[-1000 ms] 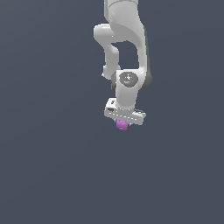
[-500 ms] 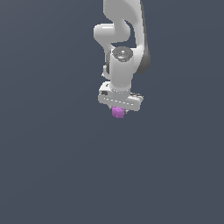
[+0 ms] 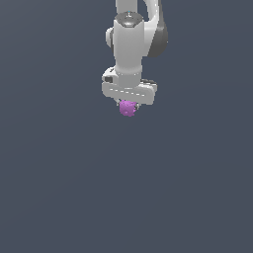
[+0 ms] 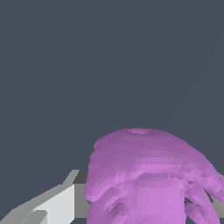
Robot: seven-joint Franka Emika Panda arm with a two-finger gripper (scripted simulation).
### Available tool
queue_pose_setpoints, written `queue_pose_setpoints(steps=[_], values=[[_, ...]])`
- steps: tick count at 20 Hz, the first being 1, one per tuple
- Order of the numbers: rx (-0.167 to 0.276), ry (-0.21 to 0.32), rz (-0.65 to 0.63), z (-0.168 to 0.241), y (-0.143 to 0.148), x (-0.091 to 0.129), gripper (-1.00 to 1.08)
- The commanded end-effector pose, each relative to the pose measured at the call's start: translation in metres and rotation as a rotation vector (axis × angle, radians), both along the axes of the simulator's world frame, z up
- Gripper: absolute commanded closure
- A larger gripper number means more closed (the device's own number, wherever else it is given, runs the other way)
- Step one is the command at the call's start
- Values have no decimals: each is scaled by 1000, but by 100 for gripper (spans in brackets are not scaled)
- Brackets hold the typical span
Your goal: Pick up the object and move it to a goal position.
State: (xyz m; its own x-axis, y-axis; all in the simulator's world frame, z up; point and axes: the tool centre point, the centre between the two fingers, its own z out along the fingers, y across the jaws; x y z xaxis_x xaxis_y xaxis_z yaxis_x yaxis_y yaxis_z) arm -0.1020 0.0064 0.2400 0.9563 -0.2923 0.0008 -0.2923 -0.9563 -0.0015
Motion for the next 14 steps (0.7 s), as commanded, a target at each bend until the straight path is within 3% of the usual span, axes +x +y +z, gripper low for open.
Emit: queue_pose_setpoints(steps=[1, 14], values=[[0, 1, 0, 18, -6, -7, 108], [-1, 1, 1, 66, -21, -20, 108]])
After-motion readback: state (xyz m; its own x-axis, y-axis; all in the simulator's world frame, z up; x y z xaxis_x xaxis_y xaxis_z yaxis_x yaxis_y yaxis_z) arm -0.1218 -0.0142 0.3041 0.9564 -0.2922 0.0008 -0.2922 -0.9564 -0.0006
